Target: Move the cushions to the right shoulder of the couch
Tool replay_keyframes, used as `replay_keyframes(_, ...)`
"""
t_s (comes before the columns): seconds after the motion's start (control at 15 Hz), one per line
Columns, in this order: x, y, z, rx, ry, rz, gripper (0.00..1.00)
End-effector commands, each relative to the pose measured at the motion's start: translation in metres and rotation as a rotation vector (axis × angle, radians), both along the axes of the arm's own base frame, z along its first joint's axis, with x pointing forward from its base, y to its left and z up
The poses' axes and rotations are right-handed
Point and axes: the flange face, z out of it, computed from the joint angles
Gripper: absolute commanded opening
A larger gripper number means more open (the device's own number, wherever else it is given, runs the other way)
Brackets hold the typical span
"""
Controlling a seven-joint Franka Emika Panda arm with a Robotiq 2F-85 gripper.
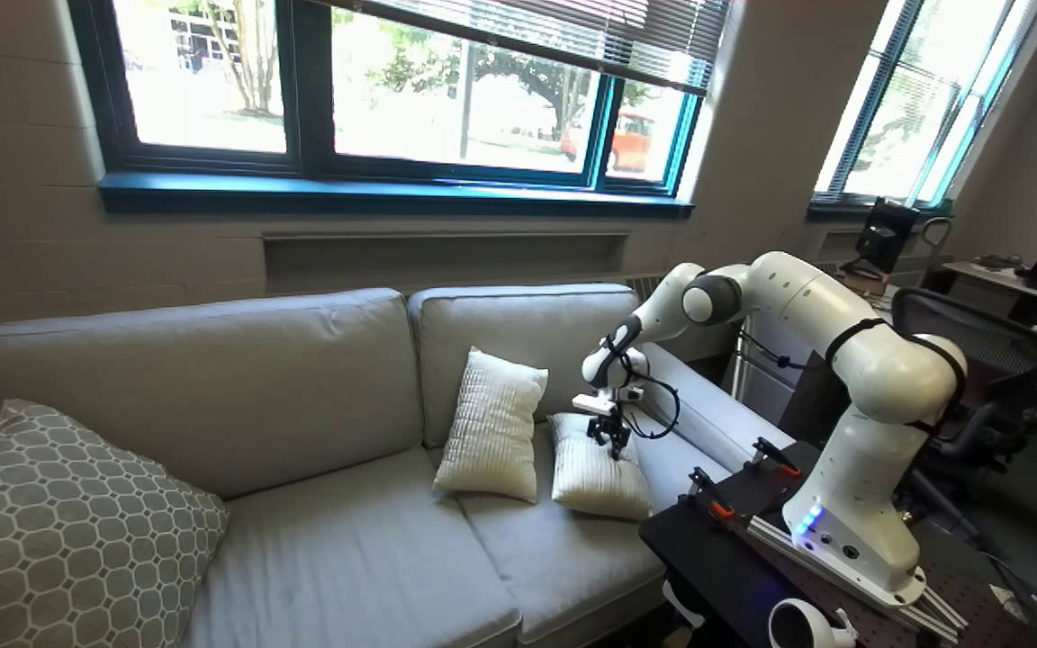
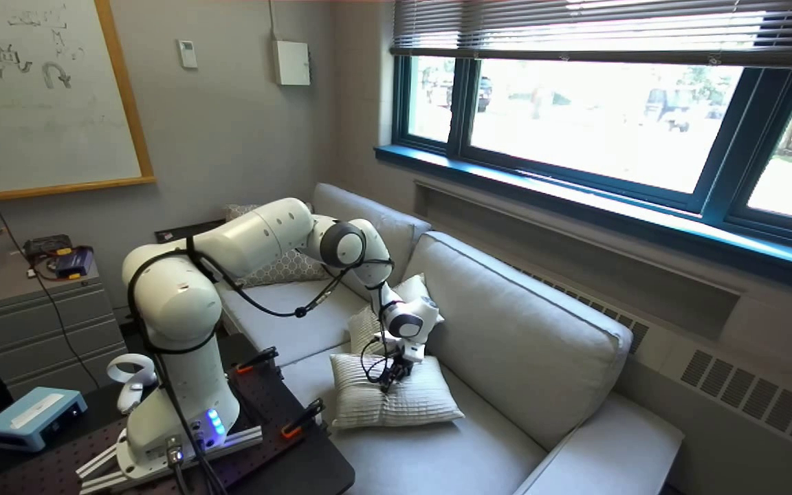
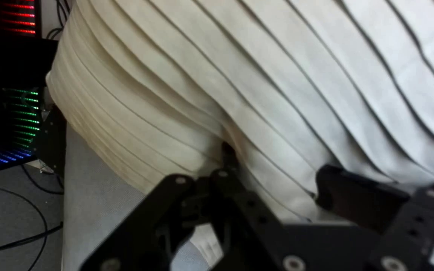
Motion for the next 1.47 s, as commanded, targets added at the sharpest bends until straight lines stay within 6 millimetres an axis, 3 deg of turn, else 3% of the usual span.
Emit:
replay_keyframes(0.0,0.033,-0.007,0.041,-0.038,-0.09,-0.033,0.22)
replay_keyframes(0.13,0.054,-0.007,0.092,-0.071,-0.204,-0.033,0.08)
replay_keyframes(0.4,0.087,-0.014,0.184,-0.161,-0.457,-0.056,0.01)
replay_keyframes(0.47,0.091,-0.014,0.208,-0.17,-0.499,-0.042,0.02)
replay_keyframes(0.53,0.094,-0.01,0.231,-0.166,-0.52,-0.009,0.09)
replay_keyframes(0.6,0.096,-0.006,0.245,-0.156,-0.53,0.036,0.27)
replay_keyframes(0.73,0.099,0.007,0.262,-0.101,-0.503,0.126,0.38)
replay_keyframes(0.87,0.096,0.022,0.265,-0.008,-0.462,0.197,0.51)
replay_keyframes(0.93,0.106,0.015,0.257,-0.073,-0.491,0.135,0.34)
replay_keyframes(1.07,0.104,0.024,0.26,-0.034,-0.475,0.172,0.49)
replay_keyframes(1.13,0.103,0.024,0.259,-0.03,-0.473,0.178,0.51)
replay_keyframes(1.2,0.104,0.026,0.252,-0.102,-0.455,0.202,0.76)
replay_keyframes(1.27,0.106,0.024,0.246,-0.186,-0.443,0.22,0.77)
replay_keyframes(1.4,0.111,0.024,0.231,-0.291,-0.412,0.264,0.89)
